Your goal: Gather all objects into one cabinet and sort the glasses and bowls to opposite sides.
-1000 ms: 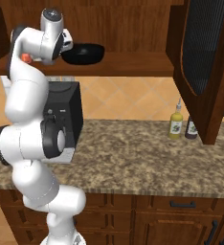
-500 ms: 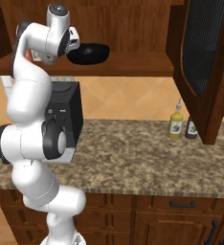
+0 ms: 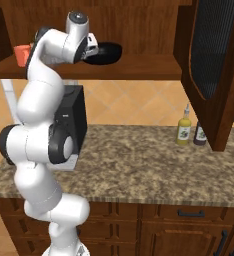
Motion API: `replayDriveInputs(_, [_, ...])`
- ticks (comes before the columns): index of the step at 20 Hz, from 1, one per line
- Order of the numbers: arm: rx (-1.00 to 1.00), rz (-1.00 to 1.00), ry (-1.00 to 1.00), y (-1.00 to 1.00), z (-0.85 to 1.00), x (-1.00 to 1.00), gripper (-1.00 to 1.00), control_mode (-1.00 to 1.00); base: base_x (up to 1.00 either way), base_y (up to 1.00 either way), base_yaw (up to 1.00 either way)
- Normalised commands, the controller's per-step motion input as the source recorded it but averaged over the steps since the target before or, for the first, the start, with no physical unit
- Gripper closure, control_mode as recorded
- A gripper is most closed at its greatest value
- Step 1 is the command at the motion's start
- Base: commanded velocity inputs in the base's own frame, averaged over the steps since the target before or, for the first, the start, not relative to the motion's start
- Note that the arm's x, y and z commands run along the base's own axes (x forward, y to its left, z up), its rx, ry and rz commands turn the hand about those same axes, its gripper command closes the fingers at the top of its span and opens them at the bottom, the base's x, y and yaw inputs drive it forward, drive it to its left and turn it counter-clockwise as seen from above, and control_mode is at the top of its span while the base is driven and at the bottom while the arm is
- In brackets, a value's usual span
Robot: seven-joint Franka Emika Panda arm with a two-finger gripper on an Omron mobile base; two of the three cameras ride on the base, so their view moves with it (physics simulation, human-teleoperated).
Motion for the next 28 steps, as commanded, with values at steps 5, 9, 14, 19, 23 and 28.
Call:
replayDriveInputs(5, [-0.01, -0.11, 0.0, -0.39, 0.0, 0.71, -1.0, -1.0, 0.0, 0.0, 0.0])
replayDriveInputs(9, [-0.02, -0.16, 0.0, -0.61, 0.0, 0.21, -1.0, -1.0, 0.0, 0.0, 0.0])
replayDriveInputs(14, [-0.04, -0.18, -0.01, -0.51, 0.0, -0.14, -1.0, -1.0, 0.0, 0.0, 0.0])
replayDriveInputs(19, [0.0, -0.12, -0.15, 0.0, -0.17, -1.0, -1.0, -1.0, 0.0, 0.0, 0.0])
replayDriveInputs(23, [0.0, -0.17, -0.17, 0.04, -0.64, -1.0, -1.0, -1.0, 0.0, 0.0, 0.0])
replayDriveInputs(28, [0.0, -0.15, -0.12, 0.0, -0.52, -1.0, -1.0, -1.0, 0.0, 0.0, 0.0])
